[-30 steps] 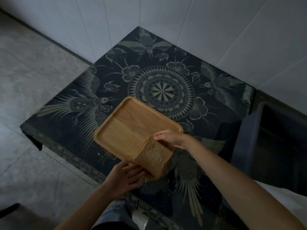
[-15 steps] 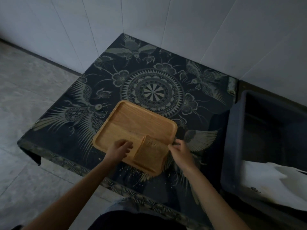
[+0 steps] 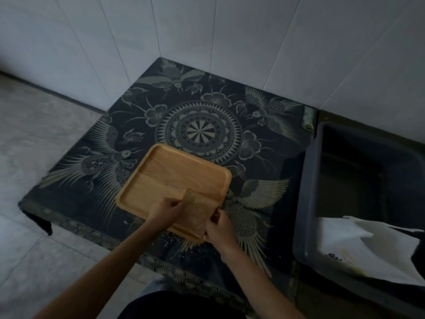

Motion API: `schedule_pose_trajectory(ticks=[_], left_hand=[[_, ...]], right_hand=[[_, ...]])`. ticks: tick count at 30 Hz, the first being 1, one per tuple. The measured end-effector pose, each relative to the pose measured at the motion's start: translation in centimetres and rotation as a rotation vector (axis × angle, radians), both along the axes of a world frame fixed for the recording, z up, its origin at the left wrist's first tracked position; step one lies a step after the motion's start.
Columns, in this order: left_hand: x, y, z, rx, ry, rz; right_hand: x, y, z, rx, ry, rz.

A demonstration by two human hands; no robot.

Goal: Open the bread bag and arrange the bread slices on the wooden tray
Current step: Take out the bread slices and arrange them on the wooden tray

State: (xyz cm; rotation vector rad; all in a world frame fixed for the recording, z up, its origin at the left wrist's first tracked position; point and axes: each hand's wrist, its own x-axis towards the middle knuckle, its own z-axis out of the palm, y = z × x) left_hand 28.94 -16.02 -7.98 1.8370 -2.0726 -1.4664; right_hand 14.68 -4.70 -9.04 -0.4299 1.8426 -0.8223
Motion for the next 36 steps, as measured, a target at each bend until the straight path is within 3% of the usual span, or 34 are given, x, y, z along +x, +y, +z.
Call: schedule_pose_trajectory(ticks=[4, 9, 18, 29, 36], left_hand=[[0.0, 0.1, 0.0, 0.012, 0.002, 0.062], [0.8, -1.6, -0.3, 0.169, 0.098, 0.205], [5.8, -7.1, 1.4, 0.283, 0.262, 0.157], [11.7, -15.1, -0.3, 0.173, 0.194, 0.021], [13.2, -17.3, -2.0, 0.150, 0.105, -0.051]], right_hand=[[0.4, 0.1, 0.3, -0.008, 0.031, -0.032], [1.1, -0.3, 0.3, -0.059, 0.069, -0.095], [5.2, -4.6, 1.2, -0.137, 0.107, -0.167], [10.7, -11.5, 0.6, -0.028, 0.242, -0.091], [13.3, -13.8, -0.5, 0.056, 0.186, -0.106]])
